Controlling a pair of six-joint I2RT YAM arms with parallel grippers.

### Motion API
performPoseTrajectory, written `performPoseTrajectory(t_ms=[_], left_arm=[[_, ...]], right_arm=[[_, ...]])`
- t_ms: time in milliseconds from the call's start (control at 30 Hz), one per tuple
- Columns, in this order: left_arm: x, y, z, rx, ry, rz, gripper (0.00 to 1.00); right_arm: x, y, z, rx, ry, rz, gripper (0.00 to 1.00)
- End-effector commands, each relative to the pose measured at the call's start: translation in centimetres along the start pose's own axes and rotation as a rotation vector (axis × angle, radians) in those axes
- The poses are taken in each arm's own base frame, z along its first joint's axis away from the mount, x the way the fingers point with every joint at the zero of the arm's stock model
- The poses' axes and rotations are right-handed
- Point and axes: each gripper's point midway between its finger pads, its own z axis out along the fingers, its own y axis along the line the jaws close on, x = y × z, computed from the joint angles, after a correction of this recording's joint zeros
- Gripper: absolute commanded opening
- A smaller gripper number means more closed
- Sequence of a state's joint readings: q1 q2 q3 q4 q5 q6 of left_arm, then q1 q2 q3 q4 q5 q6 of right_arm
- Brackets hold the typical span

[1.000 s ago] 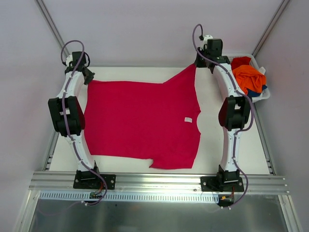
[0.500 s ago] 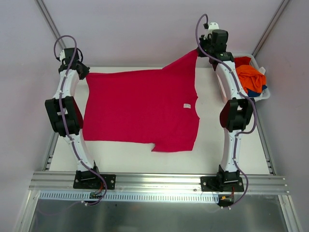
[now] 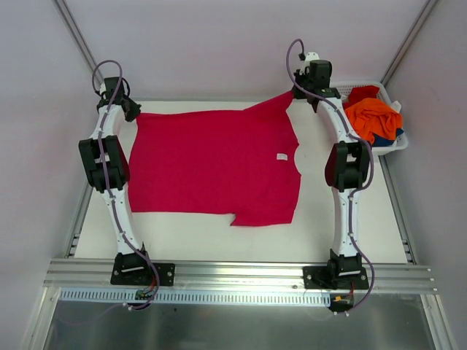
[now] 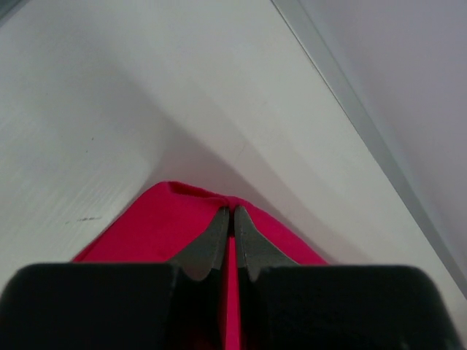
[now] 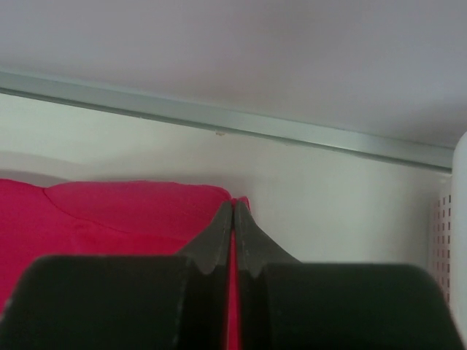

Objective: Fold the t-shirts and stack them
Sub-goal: Flatten out the tshirt, then fold the flattened tshirt in 1/3 of the way

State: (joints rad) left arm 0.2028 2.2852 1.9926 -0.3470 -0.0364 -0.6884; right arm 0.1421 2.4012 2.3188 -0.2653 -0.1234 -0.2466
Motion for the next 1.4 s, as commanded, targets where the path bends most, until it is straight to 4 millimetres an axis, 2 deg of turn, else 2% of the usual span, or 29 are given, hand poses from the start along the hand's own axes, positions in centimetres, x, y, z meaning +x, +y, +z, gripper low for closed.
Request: performPoseTrajectory(t_ms=[0,233,400,433,533,600,633,667,733,767,833,933,1067,1167,1200,1267,1300,1367], left_arm=[[-3.0,-2.8,-0.1,0.089,-0.073,0.012,0.00],[-3.2,-2.6,1.3,0.098,-0.075,-0.028,0.00],[-2.9,-2.7,1.2,0.132,-0.048,-0.016,0.00],[-2.9,-2.8,1.1,0.140,-0.043,-0.015,0.00],[-2.6,-3.2,0.2,0.190,-0.011,0.015,0.00],[-2.2,-2.4,0.0,0.189,0.005,0.040,0.00],[-2.8,-2.7,-0.8,0.202,-0.009,0.049,0.00],[-2.2,-2.2,-0.8,0.199,0.007,0.056,0.00],[-2.6,-2.3,-1.7,0.238,0.012,0.073,0.00],[-2.5,-2.2,-1.8,0.250,0.020,0.077,0.00],[-2.0,-2.4,-2.3,0.296,0.052,0.098,0.00],[-1.5,-2.1,-3.0,0.312,0.072,0.120,0.00],[-0.7,-0.2,-3.4,0.287,0.099,0.114,0.00],[-0.6,1.3,-3.5,0.273,0.110,0.108,0.00],[-0.5,1.6,-3.6,0.270,0.112,0.109,0.00],[-0.2,2.4,-3.5,0.266,0.126,0.118,0.00],[-0.1,2.5,-3.5,0.265,0.127,0.120,0.00],[0.5,3.0,-3.6,0.262,0.142,0.125,0.00]], right_arm=[[-4.8,-0.6,-0.4,0.014,-0.147,-0.006,0.00],[-4.6,-0.5,0.6,-0.001,-0.155,0.016,0.00],[-4.5,0.0,0.2,-0.020,-0.148,0.020,0.00],[-4.0,0.0,0.2,-0.020,-0.136,0.021,0.00],[-4.8,0.3,-1.2,-0.030,-0.149,0.002,0.00],[-4.6,0.6,-2.3,-0.037,-0.152,-0.007,0.00],[-4.6,0.6,-2.7,-0.037,-0.155,-0.010,0.00],[-4.3,0.7,-3.5,-0.037,-0.148,-0.011,0.00],[-4.2,0.9,-4.3,-0.042,-0.147,-0.020,0.00],[-3.2,1.0,-4.4,-0.044,-0.123,-0.019,0.00],[-3.7,1.0,-5.7,-0.040,-0.131,-0.022,0.00],[-2.9,1.3,-6.9,-0.046,-0.120,-0.015,0.00],[-1.3,1.7,-8.2,-0.056,-0.102,0.016,0.00],[0.7,2.0,-9.1,-0.061,-0.068,0.036,0.00],[2.2,2.0,-9.2,-0.061,-0.038,0.044,0.00],[2.8,2.0,-10.0,-0.059,-0.027,0.049,0.00],[4.1,2.1,-10.1,-0.059,0.000,0.054,0.00],[4.5,2.1,-10.8,-0.057,0.005,0.058,0.00]])
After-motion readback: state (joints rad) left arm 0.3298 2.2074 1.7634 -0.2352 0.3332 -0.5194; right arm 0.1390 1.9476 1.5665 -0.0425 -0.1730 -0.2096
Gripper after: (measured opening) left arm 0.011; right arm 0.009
